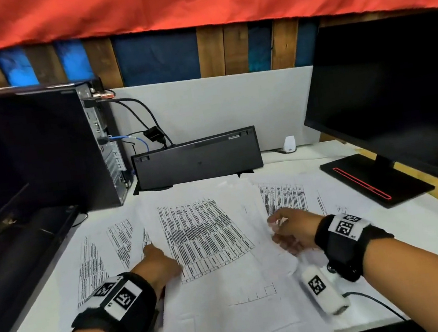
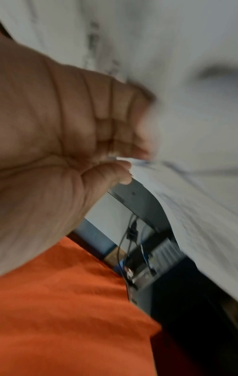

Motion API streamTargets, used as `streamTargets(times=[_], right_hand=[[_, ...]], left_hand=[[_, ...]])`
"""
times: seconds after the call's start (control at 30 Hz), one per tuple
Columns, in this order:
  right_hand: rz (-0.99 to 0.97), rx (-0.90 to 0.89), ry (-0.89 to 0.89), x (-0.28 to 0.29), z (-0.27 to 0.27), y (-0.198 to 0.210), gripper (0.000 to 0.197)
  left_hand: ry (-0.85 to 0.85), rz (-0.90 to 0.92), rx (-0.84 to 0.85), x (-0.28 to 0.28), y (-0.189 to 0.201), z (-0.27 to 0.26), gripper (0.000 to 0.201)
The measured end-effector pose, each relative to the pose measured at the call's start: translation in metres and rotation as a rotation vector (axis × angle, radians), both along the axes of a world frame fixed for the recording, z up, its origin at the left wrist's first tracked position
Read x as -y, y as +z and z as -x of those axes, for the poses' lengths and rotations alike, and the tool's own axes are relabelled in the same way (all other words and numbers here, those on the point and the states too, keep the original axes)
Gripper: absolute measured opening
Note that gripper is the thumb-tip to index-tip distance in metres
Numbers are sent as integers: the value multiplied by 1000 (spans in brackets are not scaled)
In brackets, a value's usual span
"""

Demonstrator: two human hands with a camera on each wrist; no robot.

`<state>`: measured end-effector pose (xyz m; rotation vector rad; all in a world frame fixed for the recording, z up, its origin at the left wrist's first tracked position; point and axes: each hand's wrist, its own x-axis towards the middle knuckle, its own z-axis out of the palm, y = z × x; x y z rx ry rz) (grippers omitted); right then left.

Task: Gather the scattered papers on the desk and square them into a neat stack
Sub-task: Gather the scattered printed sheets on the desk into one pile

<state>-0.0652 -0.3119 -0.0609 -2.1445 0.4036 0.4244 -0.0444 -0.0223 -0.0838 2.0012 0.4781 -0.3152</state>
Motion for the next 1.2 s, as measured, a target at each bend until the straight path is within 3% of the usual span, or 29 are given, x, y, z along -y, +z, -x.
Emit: streamTargets(times=[0.07,0.13,0.2,0.23,0.37,0.43,0.53,0.6,0.63,0.73,0.87,1.07,1.2], right_hand=[[231,16,-160,31,-11,6,28],[570,-70,-254,62,-21,0,71],[701,-147,-272,77,-21,-2,103],[670,-170,-258,79,-22,-3,104],[396,-145,-268,81,-25,0,75],[379,-155,-269,76,-26,1,70],[607,-147,-299,70,-29,-4,95],[591,-140,-338,67,-32,-8,113],[562,-143,-330,65,-33,-6,112],[509,-151,-282,62,-33,2,81],[439,-49,-234,64,-33,8,71],[564,423,-255,56,-21,74,20],[661,849,-350,53,-1,146,21]], left_hand=[[-19,-15,1,-1,-1,0,72],[-35,-7,-9,-1,0,-1,66],[-49,-34,-2,-2,-1,-3,69],[-56,-32,-2,-3,-4,-5,71],[-115,-41,-5,-7,-4,-6,75],[-136,-78,-19,-8,-5,-6,74],[-122,-89,-58,-5,2,-4,63],[-79,-117,-42,-6,9,-4,57],[-78,-137,-47,-6,13,-4,57],[-184,-204,-71,-3,8,-2,65],[-147,-259,-118,-4,15,-3,65],[-156,-121,-84,-7,4,-6,74],[-165,-99,-74,-9,6,-3,76]])
